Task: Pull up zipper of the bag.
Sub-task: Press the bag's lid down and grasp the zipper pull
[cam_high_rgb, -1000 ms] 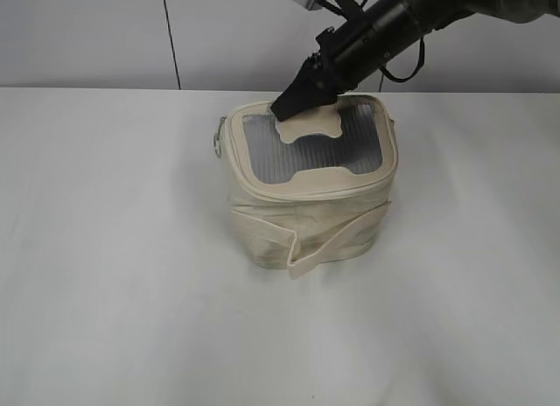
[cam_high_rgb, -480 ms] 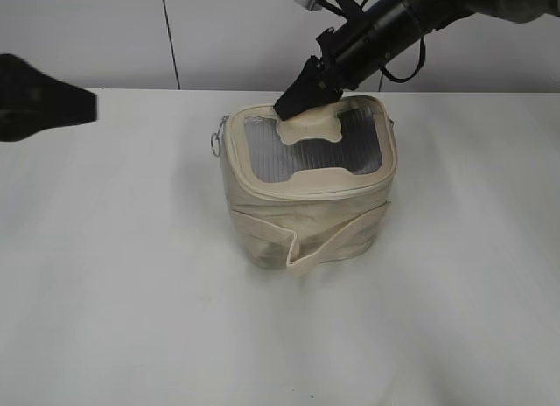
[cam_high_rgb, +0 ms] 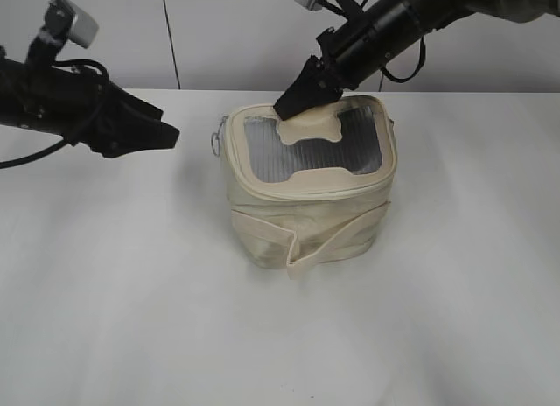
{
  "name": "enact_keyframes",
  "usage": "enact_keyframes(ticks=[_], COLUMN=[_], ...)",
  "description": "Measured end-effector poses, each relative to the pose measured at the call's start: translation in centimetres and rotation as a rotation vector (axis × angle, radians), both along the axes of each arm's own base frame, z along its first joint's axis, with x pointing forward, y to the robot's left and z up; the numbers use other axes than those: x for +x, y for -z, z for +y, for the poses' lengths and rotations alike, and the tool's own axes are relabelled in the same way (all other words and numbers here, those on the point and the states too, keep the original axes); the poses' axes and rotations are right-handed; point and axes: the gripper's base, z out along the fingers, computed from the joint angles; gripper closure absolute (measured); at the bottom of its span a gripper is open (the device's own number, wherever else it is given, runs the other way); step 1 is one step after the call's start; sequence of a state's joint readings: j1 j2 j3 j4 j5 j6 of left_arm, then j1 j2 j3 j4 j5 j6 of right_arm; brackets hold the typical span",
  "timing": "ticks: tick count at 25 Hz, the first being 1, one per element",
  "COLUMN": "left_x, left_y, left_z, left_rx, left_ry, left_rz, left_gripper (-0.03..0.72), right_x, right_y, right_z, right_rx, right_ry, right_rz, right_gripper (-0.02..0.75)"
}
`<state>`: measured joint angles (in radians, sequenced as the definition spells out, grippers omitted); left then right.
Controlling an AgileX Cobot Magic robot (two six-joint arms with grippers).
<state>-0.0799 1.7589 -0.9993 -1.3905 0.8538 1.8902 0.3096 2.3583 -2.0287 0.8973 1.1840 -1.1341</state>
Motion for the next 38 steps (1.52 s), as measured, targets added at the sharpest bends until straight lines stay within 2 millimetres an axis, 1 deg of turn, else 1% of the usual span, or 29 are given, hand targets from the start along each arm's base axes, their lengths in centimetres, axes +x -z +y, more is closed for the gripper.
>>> enact_keyframes(ticks=[2, 3, 6, 8, 10, 15, 18, 21, 23, 25, 26, 27, 30, 31, 32, 33, 34, 36, 38], left_x=[1.0, 1.4, 2.3, 2.7, 3.1, 3.4, 3.4, 3.4, 3.4, 3.3, 3.3, 3.3, 3.3, 3.2, 3.2, 3.3, 3.5, 3.7, 3.7], left_y=[1.6, 2.2, 3.9, 4.6, 5.0, 4.6, 5.0, 5.1, 5.1, 5.1, 5.2, 5.2, 5.2, 5.2, 5.2, 5.4, 5.5, 5.8, 5.9], left_z=[-0.5, -0.8, -1.5, -2.0, -2.7, -4.3, -5.1, -5.5, -5.7, -5.9, -5.9, -5.9, -6.0, -6.0, -6.1, -6.0, -5.8, -5.5, -5.3], left_rx=[0.019, 0.024, 0.046, 0.058, 0.061, 0.062, 0.09, 0.096, 0.106, 0.113, 0.114, 0.116, 0.119, 0.121, 0.13, 0.15, 0.18, 0.228, 0.248], left_ry=[0.044, 0.059, 0.105, 0.134, 0.15, 0.166, 0.164, 0.154, 0.154, 0.159, 0.164, 0.165, 0.165, 0.168, 0.171, 0.161, 0.143, 0.129, 0.12], left_rz=[-0.023, -0.028, -0.054, -0.067, -0.078, -0.147, -0.156, -0.161, -0.171, -0.177, -0.179, -0.181, -0.183, -0.183, -0.186, -0.19, -0.196, -0.198, -0.191], left_gripper=[0.201, 0.181, 0.162, 0.159, 0.158, 0.159, 0.18, 0.202, 0.245, 0.339, 0.405, 0.422, 0.427, 0.505, 0.566, 0.613, 0.643, 0.668, 0.678], right_x=[0.0, 0.0, 0.0, 0.0, 0.0, 0.0, 0.0, 0.0, 0.0, 0.1, 0.1, 0.1, 0.2, 0.2, 0.2, 0.2, 0.2, 0.2, 0.2], right_y=[0.0, 0.0, 0.0, 0.0, 0.0, 0.0, 0.0, 0.0, 0.0, 0.0, 0.0, 0.1, 0.0, 0.0, 0.0, 0.0, 0.0, 0.0, 0.0], right_z=[0.0, 0.0, 0.0, 0.0, 0.0, 0.0, 0.0, 0.0, -0.1, -0.2, -0.2, -0.2, -0.2, -0.3, -0.3, -0.3, -0.3, -0.2, -0.2], right_rx=[0.0, 0.0, 0.0, 0.0, 0.0, 0.0, -0.001, -0.004, -0.005, -0.007, -0.007, -0.008, -0.008, -0.008, -0.008, -0.008, -0.007, -0.005, -0.005], right_ry=[0.001, 0.001, 0.001, 0.001, 0.002, 0.009, 0.012, 0.012, 0.015, 0.019, 0.021, 0.022, 0.023, 0.024, 0.025, 0.026, 0.025, 0.026, 0.027], right_rz=[0.001, 0.001, 0.001, 0.001, 0.002, 0.011, 0.013, 0.014, 0.014, 0.012, 0.011, 0.01, 0.01, 0.008, 0.008, 0.009, 0.01, 0.012, 0.013], right_gripper=[0.682, 0.682, 0.684, 0.683, 0.683, 0.683, 0.684, 0.684, 0.685, 0.686, 0.686, 0.686, 0.686, 0.686, 0.687, 0.687, 0.687, 0.687, 0.687])
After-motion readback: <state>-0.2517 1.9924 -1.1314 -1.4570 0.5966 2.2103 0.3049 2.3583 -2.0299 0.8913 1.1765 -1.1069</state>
